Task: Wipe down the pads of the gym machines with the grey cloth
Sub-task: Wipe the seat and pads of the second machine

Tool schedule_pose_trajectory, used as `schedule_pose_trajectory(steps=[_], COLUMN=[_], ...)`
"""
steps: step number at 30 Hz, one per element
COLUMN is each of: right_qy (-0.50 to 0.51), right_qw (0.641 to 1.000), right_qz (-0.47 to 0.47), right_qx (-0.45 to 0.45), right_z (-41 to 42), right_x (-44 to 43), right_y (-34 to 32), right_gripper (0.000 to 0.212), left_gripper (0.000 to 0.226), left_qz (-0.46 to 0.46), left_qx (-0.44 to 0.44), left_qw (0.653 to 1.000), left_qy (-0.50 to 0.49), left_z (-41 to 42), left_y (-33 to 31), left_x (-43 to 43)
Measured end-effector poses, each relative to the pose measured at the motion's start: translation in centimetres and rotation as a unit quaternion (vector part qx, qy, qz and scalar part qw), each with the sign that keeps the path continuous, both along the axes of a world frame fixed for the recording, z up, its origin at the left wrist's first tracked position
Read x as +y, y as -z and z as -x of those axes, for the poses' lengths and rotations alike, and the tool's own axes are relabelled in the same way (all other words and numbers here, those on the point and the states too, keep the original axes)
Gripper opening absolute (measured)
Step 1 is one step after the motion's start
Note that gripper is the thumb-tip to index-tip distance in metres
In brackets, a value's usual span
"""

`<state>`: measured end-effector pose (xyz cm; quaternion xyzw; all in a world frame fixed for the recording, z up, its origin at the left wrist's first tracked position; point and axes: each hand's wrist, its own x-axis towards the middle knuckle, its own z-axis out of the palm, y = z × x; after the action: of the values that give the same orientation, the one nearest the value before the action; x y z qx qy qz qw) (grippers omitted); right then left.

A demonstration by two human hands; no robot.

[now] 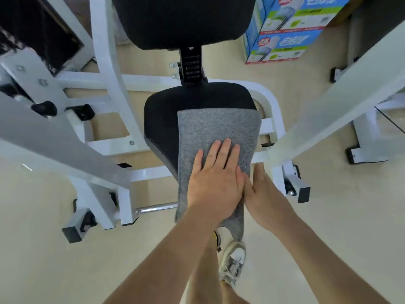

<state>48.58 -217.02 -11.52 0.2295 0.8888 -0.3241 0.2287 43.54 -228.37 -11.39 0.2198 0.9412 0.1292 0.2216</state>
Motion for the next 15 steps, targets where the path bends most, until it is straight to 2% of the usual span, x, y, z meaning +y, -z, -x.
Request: schedule_pose_trajectory(steps=[1, 3, 5, 7, 9, 12, 15], right_qy=[-0.016, -0.054, -0.144, -0.217, -0.247, -0.268, -0.270], right_qw=[0.999, 0.990, 0.974, 0.963, 0.958, 0.954, 0.954], right_qz=[-0.035, -0.107, -0.129, -0.121, -0.118, -0.112, -0.105], right_qx=[0.004, 0.079, 0.122, 0.108, 0.081, 0.070, 0.074], right_z=[-0.5, -0.6, 0.3, 1.8, 4.4, 9.2, 13.5], right_x=[0.4, 0.3, -1.0, -2.4, -3.2, -4.2, -5.6], right_y=[-1.0, -2.5, -2.5, -1.6, -0.5, 1.0, 2.8], right_gripper=[0.061, 0.060, 0.055, 0.062, 0.061, 0.055, 0.054], left_gripper=[0.058, 0.058, 0.057, 0.057, 0.058, 0.058, 0.057], left_qz=[0.001, 0.001, -0.007, -0.010, -0.007, -0.003, 0.015], left_qx=[0.011, 0.025, 0.027, 0.018, 0.003, -0.027, -0.016], left_qw=[1.000, 0.999, 0.998, 0.996, 0.992, 0.984, 0.980], left_qy=[-0.006, -0.023, -0.052, -0.086, -0.123, -0.177, -0.196], left_z=[-1.3, -3.3, -3.9, -3.2, -1.4, 2.7, 7.0], left_y=[-0.3, -0.7, -0.7, -0.5, 0.3, 1.9, 3.4], left_x=[-0.4, -1.4, -2.3, -2.9, -3.3, -4.2, -5.4])
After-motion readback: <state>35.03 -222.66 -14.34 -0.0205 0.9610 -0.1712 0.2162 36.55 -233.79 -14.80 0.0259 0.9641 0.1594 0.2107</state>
